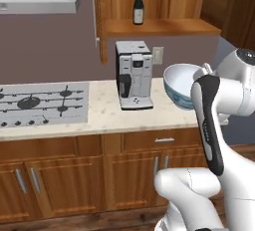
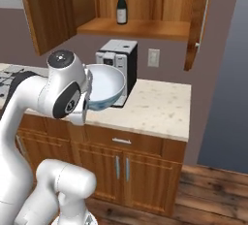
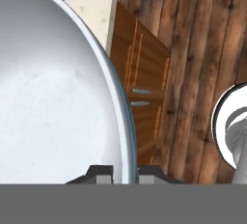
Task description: Pick the mug and place it in the sink. Pick the bowl and place it in the open cabinet and then close the cabinet.
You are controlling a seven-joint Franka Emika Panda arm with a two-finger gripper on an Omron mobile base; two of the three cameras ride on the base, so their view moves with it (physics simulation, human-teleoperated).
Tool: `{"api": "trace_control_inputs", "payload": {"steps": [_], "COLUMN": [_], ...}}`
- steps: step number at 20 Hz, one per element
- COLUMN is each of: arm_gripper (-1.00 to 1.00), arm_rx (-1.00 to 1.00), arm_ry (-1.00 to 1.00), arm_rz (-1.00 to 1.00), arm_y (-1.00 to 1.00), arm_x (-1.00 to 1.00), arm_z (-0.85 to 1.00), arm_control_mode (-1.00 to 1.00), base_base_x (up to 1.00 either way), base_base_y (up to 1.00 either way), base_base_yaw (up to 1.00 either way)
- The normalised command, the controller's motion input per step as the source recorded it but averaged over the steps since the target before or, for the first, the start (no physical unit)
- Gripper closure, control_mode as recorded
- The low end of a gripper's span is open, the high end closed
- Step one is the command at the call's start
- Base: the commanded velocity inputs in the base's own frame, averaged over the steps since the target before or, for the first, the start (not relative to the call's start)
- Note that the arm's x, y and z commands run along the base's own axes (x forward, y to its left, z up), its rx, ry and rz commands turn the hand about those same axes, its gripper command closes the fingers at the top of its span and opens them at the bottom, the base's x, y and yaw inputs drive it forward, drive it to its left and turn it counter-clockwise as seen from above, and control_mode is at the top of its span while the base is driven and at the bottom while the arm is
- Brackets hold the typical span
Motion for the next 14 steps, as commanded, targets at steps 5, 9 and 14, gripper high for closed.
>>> {"api": "trace_control_inputs", "payload": {"steps": [5, 9, 14], "arm_gripper": [1.00, 1.00, 1.00], "arm_rx": [0.00, 0.00, 0.00], "arm_ry": [0.00, 0.00, 0.00], "arm_rz": [0.00, 0.00, 0.00], "arm_y": [0.00, 0.00, 0.00], "arm_x": [0.00, 0.00, 0.00], "arm_z": [0.00, 0.00, 0.00], "arm_control_mode": [1.00, 1.00, 1.00], "base_base_x": [0.46, 0.39, 0.40], "base_base_y": [-0.01, -0.11, -0.04], "base_base_yaw": [0.00, -0.01, -0.03]}}
